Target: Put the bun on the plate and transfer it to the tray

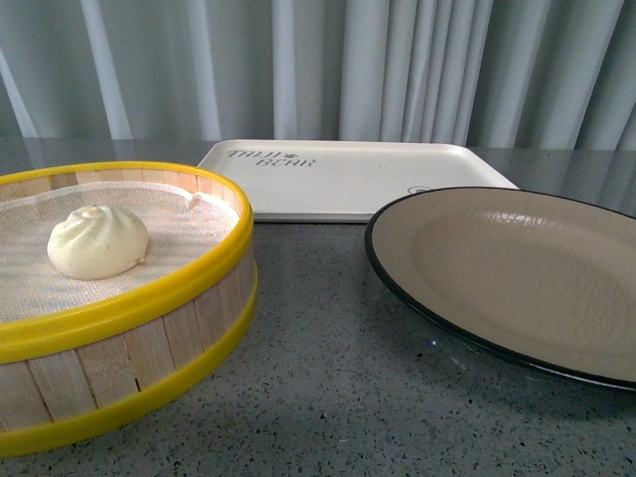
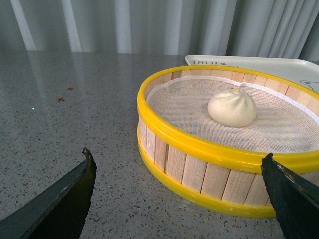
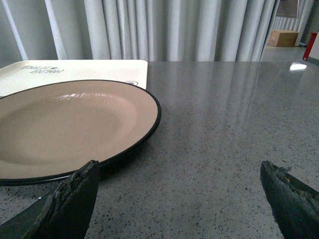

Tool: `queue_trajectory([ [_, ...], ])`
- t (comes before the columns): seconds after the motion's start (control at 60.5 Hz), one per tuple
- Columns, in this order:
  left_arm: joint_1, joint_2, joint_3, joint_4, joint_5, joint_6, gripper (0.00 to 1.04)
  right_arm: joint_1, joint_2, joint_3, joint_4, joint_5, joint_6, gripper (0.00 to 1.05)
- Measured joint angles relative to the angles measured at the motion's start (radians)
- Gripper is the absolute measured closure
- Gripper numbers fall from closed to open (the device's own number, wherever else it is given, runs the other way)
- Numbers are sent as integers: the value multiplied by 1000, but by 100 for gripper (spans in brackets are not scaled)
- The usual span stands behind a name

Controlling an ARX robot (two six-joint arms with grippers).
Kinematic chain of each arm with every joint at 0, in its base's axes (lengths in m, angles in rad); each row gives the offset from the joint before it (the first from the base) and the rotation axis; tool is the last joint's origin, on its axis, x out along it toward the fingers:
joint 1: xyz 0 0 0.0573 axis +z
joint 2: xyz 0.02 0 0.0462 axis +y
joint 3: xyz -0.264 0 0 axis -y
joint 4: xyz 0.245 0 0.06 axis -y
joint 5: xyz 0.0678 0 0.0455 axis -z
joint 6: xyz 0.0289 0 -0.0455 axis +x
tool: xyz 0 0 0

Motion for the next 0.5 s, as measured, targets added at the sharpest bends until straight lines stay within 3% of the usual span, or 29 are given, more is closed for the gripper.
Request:
queue_trajectory([
  [0.496,0,0,0,0,0,0,7,0,0,0,0,0,0,9],
])
